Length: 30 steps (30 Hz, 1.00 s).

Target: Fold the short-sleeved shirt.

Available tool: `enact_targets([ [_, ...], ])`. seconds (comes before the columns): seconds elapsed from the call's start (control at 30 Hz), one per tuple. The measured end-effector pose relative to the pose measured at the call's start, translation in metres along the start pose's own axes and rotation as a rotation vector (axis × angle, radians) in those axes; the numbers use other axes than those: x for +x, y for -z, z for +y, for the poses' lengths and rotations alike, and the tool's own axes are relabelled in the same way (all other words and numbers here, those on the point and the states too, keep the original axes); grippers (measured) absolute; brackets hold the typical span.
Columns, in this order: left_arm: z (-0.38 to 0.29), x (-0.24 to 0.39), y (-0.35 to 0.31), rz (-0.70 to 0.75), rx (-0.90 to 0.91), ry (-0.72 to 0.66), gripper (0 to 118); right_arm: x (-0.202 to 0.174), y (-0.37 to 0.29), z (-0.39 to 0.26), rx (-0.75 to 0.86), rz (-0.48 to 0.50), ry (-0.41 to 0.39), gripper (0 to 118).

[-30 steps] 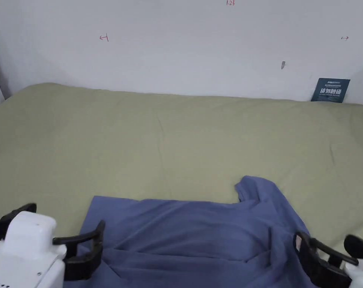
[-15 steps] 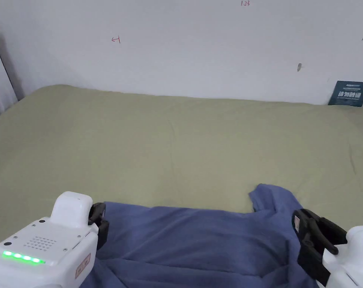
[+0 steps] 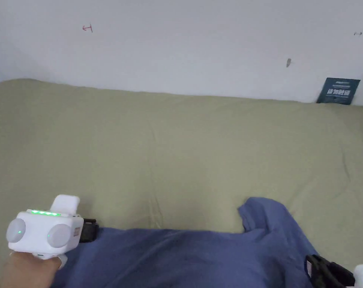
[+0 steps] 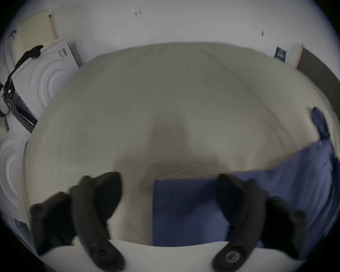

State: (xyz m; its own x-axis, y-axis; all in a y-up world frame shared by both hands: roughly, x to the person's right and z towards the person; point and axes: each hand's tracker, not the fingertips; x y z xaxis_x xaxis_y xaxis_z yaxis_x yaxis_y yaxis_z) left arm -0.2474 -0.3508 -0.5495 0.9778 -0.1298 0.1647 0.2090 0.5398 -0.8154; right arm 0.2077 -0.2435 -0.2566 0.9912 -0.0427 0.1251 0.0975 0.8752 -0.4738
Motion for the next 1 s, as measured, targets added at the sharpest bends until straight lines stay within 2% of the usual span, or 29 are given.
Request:
enact_targets([
  [0.03,-0.001,0.002,0.005,0.025,-0.009,0.037,76,0.009,0.012,0.001,-0.026,-0.009,0.008,11],
  [0.07,-0.005,0.006,-0.003,-0.024,0.026,0.011,69,0.018,0.027,0.002,-0.061,-0.019,0.005,11],
  [0.1,-0.005,0.009,-0.01,0.002,0.042,0.012,35,0.026,0.041,0.004,-0.086,-0.044,-0.002,11],
  [0.13,-0.007,0.013,-0.017,-0.052,0.06,0.033,1,0.035,0.06,0.007,-0.135,-0.059,-0.001,13],
  [0.17,-0.009,0.02,-0.022,-0.044,0.064,0.043,2,0.044,0.082,0.011,-0.195,-0.073,0.008,26],
  [0.2,-0.01,0.022,-0.031,-0.003,0.08,0.088,2,0.052,0.102,0.013,-0.245,-0.085,0.028,66],
  [0.23,-0.01,0.025,-0.039,-0.025,0.085,0.095,2,0.061,0.124,0.015,-0.293,-0.09,0.042,91],
  [0.27,-0.01,0.026,-0.05,-0.049,0.095,0.083,2,0.069,0.148,0.016,-0.354,-0.094,0.055,99],
  [0.33,-0.009,0.027,-0.069,-0.072,0.137,0.062,2,0.078,0.178,0.015,-0.402,-0.089,0.062,97],
  [0.47,-0.005,0.028,-0.104,-0.115,0.17,0.056,2,0.088,0.217,0.01,-0.496,-0.157,0.074,97],
  [0.5,-0.006,0.029,-0.11,-0.115,0.178,0.063,2,0.089,0.221,0.008,-0.511,-0.157,0.084,93],
  [0.53,-0.006,0.029,-0.115,-0.114,0.183,0.073,1,0.087,0.223,0.005,-0.544,-0.155,0.088,76],
  [0.57,-0.006,0.029,-0.119,-0.116,0.181,0.075,2,0.081,0.219,0.005,-0.528,-0.171,0.071,71],
  [0.6,-0.005,0.027,-0.12,-0.118,0.183,0.073,2,0.075,0.213,0.01,-0.508,-0.168,0.06,56],
  [0.63,-0.005,0.026,-0.122,-0.124,0.184,0.067,2,0.069,0.207,0.014,-0.514,-0.132,0.066,18],
  [0.67,-0.004,0.025,-0.123,-0.127,0.184,0.062,2,0.063,0.204,0.017,-0.525,-0.096,0.06,3],
  [0.7,-0.004,0.024,-0.125,-0.127,0.184,0.056,2,0.057,0.198,0.019,-0.5,-0.124,0.032,3],
  [0.77,-0.004,0.02,-0.13,-0.142,0.188,0.025,2,0.052,0.183,0.03,-0.478,-0.069,0.001,3],
  [0.8,-0.005,0.018,-0.134,-0.138,0.201,0.022,2,0.048,0.172,0.038,-0.438,-0.079,-0.027,3],
  [0.9,-0.009,0.006,-0.161,-0.133,0.258,0.012,1,0.047,0.124,0.066,-0.316,-0.025,-0.015,3],
  [1.0,-0.023,-0.011,-0.206,-0.169,0.332,-0.03,1,0.043,0.057,0.085,-0.196,0.016,-0.052,3],
])
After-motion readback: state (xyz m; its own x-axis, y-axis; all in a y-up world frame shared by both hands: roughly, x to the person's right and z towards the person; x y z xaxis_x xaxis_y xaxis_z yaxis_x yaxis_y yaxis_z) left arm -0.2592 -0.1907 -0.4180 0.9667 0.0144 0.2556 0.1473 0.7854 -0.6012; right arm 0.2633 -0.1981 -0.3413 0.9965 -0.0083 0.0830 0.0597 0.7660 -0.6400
